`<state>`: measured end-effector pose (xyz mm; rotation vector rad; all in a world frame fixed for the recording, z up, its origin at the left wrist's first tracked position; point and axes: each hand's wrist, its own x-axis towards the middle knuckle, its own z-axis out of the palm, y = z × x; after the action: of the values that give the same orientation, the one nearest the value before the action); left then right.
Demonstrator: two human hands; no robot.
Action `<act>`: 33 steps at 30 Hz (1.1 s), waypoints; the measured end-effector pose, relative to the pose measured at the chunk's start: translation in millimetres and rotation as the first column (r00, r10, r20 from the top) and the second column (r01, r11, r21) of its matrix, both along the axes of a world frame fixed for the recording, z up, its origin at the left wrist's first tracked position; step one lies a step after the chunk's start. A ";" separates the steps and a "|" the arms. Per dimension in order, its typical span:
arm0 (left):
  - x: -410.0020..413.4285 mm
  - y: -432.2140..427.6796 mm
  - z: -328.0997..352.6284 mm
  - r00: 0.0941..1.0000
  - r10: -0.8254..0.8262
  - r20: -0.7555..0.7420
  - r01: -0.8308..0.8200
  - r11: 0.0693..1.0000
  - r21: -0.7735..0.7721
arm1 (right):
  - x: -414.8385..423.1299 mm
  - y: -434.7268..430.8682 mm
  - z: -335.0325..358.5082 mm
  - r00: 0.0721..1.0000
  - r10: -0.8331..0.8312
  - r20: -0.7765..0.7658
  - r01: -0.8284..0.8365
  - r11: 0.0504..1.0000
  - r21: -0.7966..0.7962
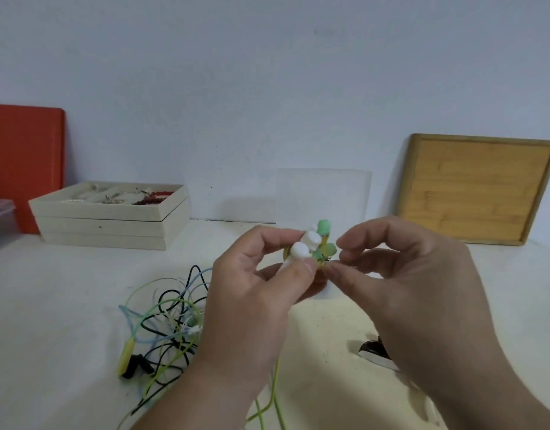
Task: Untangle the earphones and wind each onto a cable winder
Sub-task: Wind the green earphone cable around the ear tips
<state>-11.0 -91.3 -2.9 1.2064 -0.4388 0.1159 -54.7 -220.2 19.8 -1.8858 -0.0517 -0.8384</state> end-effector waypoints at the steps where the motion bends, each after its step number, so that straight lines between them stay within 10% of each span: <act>1: 1.2 0.4 -0.4 1.000 -0.004 0.010 0.004 1.000 0.007 | 0.4 -0.6 -0.2 1.000 -0.020 0.016 0.020 1.000 -0.017; 33: -2.3 -2.4 -10.3 0.948 0.172 0.266 -0.239 0.940 0.242 | 2.7 -3.5 -7.8 0.968 -0.010 0.251 0.089 0.947 -0.309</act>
<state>-13.3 -93.7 -13.2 1.5168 -0.5523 0.3987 -52.1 -223.7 12.0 -2.0771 -0.3112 -1.1526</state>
